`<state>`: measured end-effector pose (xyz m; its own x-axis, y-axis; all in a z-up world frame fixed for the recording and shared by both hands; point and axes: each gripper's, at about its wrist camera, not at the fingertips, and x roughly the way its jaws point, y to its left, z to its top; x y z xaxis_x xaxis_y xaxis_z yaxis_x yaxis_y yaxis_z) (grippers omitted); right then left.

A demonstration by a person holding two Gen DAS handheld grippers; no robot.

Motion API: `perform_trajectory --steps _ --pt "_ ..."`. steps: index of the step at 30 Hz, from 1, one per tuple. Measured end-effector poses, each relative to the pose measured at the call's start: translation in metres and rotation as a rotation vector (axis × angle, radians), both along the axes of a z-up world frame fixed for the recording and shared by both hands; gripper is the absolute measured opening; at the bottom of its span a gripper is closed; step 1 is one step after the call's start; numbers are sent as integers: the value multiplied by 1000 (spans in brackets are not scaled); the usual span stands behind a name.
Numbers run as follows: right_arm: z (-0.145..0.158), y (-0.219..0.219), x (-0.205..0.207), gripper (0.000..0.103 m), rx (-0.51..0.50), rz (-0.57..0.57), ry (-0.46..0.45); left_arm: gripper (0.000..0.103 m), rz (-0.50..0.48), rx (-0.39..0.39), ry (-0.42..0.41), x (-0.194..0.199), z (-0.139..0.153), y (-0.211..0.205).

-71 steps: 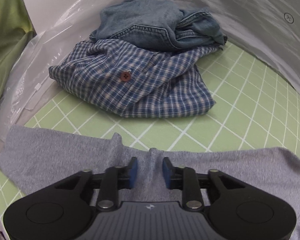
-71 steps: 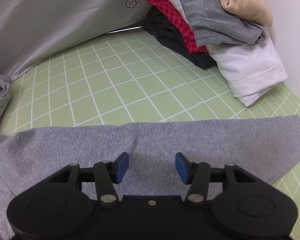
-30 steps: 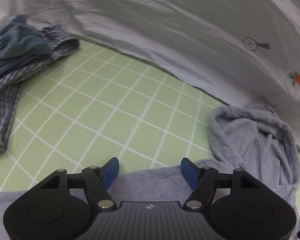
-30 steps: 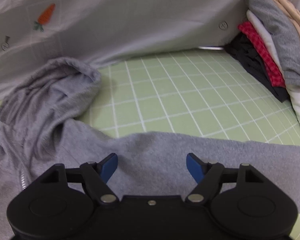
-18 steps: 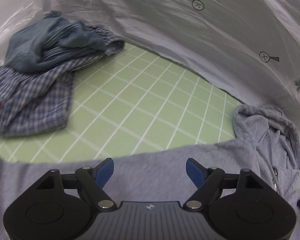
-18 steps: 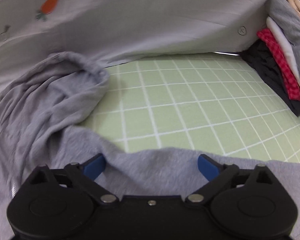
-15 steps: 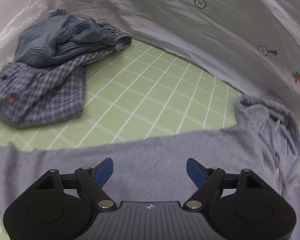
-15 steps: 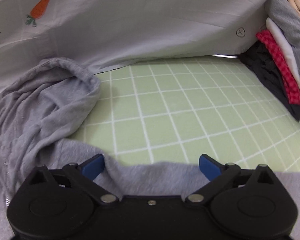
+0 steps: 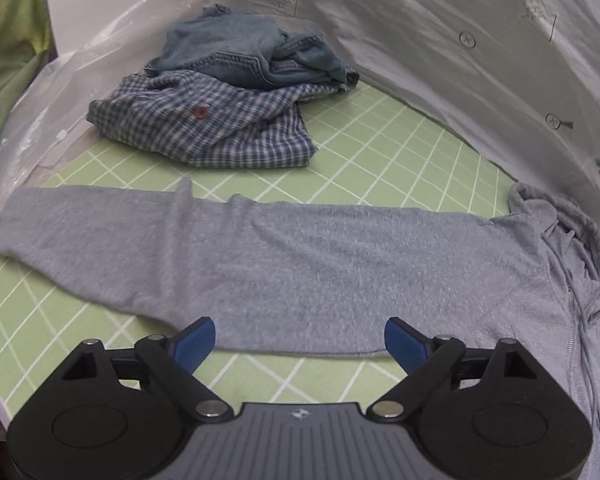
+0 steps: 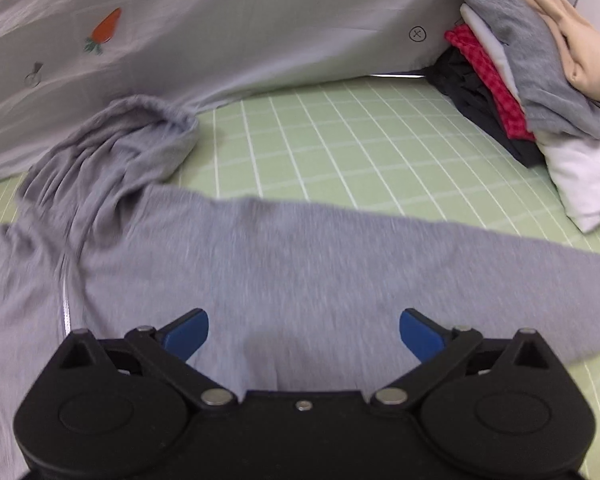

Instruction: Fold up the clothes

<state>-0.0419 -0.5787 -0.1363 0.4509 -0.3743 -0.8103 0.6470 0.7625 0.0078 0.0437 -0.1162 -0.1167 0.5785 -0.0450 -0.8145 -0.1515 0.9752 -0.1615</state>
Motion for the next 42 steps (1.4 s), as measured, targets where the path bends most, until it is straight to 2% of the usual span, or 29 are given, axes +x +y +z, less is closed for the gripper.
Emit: perform_trajectory --steps 5,10,20,28,33,37,42 --pt "6 33 -37 103 22 -31 -70 96 -41 -10 -6 -15 0 21" --pt "6 79 -59 103 14 -32 -66 96 -79 21 11 -16 -6 55" --pt "-9 160 -67 103 46 -123 -66 96 -13 41 0 24 -13 157" --pt "-12 207 -51 103 44 -89 -29 96 87 104 47 53 -34 221" --pt "-9 220 -41 103 20 -69 -1 96 110 127 81 58 -47 238" --pt "-6 226 -33 103 13 -57 11 96 69 183 71 57 -51 235" --pt "-5 232 -28 103 12 -44 16 97 57 184 42 52 -52 237"
